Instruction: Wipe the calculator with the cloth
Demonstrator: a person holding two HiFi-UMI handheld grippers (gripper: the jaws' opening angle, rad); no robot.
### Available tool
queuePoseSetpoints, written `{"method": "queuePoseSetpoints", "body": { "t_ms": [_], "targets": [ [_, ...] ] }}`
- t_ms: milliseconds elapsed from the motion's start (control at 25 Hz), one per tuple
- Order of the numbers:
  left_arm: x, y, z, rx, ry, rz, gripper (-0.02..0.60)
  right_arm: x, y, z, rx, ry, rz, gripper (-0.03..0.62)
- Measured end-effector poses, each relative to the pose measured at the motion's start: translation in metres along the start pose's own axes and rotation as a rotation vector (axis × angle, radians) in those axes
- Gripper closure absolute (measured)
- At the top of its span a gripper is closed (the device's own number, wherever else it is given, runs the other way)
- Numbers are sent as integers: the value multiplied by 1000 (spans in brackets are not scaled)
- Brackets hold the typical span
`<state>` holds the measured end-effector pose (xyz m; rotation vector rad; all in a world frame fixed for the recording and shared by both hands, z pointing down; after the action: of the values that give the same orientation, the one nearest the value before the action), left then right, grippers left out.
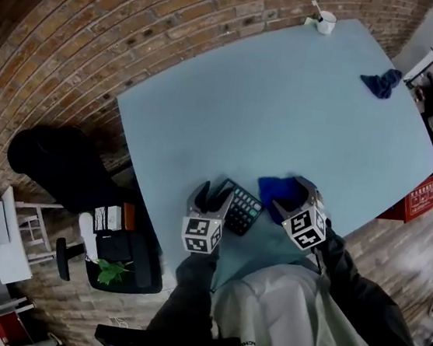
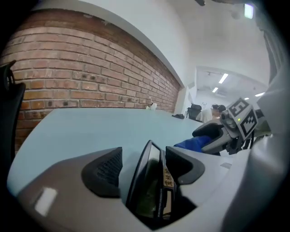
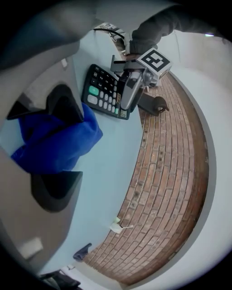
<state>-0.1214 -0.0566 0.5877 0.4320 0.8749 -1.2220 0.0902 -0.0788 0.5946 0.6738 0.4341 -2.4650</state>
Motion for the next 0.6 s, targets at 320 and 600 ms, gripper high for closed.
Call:
{"method": "queuePoseSetpoints", "body": {
  "t_ms": [320,600],
  "targets": [
    [0,6,-3,-63,7,20,444,-2,-3,8,53,57,23,266],
    [5,14,-11,-212,98,-315,516,4,-23,8,80,37,-126,442]
  ]
}}
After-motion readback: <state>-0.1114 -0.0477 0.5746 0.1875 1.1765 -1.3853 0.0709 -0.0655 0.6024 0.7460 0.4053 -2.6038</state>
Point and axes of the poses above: the fingertips, and each gripper's own axes: z forward along the fingers, y to its right, x out of its top, the point moved 4 cm from there along -z, backward along the fingers, and after that the axes turned 11 degrees about -y, right-handed, at the moved point
